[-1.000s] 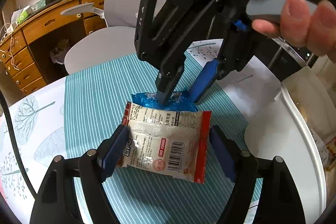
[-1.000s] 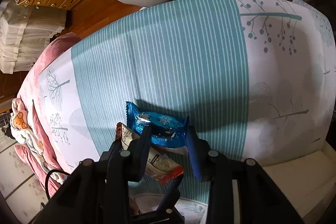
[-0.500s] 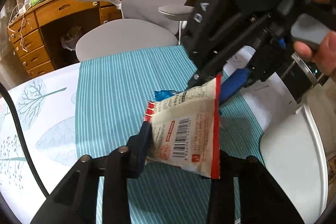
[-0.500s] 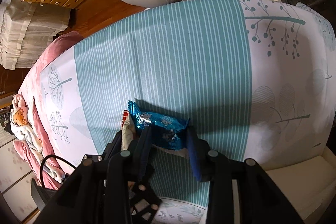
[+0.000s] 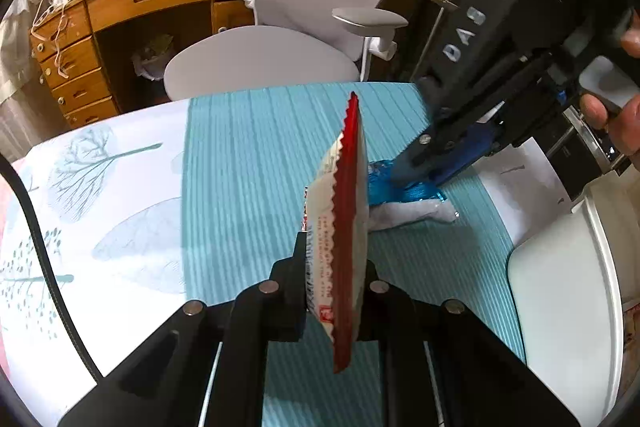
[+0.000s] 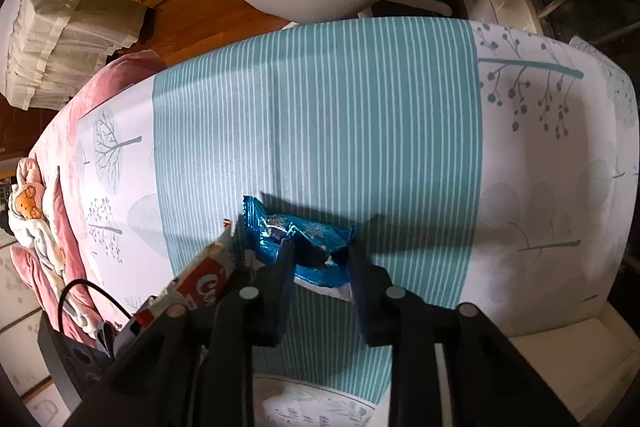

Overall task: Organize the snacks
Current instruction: 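Lift the red-edged packet with the left tool while the right tool grasps the blue candy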

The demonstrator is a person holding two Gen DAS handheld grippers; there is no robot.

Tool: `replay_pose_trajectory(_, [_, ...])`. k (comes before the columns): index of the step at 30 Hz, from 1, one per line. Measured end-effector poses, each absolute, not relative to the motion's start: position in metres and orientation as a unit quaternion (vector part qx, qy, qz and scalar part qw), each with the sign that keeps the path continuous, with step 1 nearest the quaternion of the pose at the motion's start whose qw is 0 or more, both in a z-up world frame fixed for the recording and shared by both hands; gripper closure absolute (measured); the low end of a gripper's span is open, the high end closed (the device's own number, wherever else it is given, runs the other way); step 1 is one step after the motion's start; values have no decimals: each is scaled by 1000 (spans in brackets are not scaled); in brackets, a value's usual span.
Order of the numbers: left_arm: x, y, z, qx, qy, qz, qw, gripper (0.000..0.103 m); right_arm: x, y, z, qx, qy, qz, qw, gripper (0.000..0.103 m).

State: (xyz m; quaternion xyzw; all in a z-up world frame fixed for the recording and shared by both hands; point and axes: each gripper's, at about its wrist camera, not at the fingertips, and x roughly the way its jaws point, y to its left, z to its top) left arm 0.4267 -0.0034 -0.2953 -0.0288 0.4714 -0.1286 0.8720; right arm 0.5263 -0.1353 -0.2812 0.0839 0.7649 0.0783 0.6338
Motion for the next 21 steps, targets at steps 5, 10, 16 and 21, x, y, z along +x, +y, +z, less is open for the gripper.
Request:
replay_pose_trajectory(5, [420, 19, -295, -71, 490, -103, 863, 93, 524, -139, -278, 84, 758, 79, 642, 84])
replay_pose_trajectory(10, [399, 39, -295, -108, 504, -84, 853, 93, 517, -142, -272, 76, 747, 80, 655, 92])
replay_pose_trajectory(16, [374, 59, -297, -153, 516, -61, 840, 93, 508, -145, -266, 79, 744, 87, 658, 94])
replay_pose_trajectory(21, [348, 70, -296, -177, 530, -42, 828, 93, 498, -143, -248, 86, 732, 91, 670, 96])
